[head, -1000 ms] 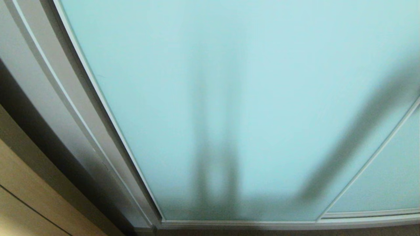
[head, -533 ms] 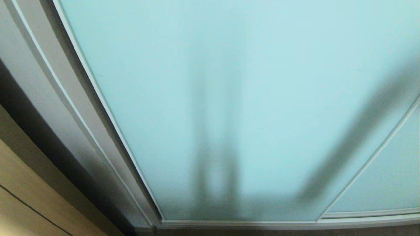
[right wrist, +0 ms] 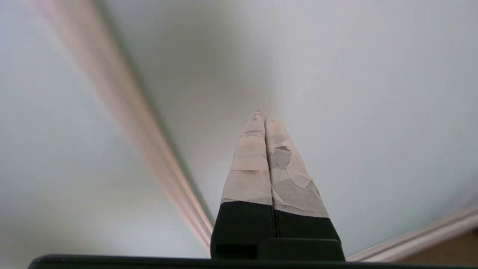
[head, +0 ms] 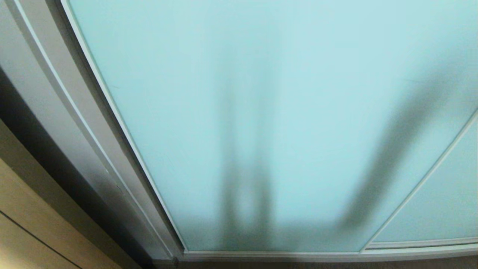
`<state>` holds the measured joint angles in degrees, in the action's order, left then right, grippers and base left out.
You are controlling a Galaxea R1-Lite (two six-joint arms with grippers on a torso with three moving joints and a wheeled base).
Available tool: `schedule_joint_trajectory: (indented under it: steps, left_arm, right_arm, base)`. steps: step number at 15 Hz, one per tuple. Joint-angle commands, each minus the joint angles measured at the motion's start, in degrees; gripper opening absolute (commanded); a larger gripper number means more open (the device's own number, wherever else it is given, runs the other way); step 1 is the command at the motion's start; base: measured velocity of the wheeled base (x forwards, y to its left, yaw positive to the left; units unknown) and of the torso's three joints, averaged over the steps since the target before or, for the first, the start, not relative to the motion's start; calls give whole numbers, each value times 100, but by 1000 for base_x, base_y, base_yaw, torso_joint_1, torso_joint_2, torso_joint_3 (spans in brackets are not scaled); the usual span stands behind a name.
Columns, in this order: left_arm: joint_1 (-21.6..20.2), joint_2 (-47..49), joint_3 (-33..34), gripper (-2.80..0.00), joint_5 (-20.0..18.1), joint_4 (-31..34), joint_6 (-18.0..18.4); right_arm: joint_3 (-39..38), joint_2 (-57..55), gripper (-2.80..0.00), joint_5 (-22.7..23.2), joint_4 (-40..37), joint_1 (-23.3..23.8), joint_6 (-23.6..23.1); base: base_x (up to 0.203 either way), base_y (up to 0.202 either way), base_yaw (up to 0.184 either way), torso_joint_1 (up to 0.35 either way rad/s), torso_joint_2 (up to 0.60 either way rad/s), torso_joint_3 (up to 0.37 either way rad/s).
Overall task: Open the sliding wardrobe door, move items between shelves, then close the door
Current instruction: Open the door
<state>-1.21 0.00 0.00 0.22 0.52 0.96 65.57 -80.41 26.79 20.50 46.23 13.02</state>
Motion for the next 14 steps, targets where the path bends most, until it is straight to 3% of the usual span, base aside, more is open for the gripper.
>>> schedule_joint_trajectory:
  steps: [1,3,5,8,10,14]
  left_arm:
    - [-2,9,9,-280,4,0,0]
    - [-2,9,9,-280,4,0,0]
    - [-2,9,9,-280,4,0,0]
    - [-2,9,9,-280,4,0,0]
    - [-2,9,9,-280,4,0,0]
    - [-2,9,9,-280,4,0,0]
  right_arm:
    - [-584,1361,-280,-37,42,155,-7]
    - [-1056,2131,-280,-202,3,29,-117]
    - [-1264,2451,-280,-544,-151,-809,-432]
    - [-1600,2911,-280,-2190,-259,-2697,-816]
    - [-1959,3622,-280,-3183,-351,-3600,-1216]
    - [-3152,5366,-280,-3709,-750,-4155,-1981]
  base:
    - [0,0,0,0,0,0]
    - [0,0,0,0,0,0]
    - [0,0,0,0,0,0]
    - [0,0,0,0,0,0]
    - [0,0,0,0,0,0]
    - [0,0,0,0,0,0]
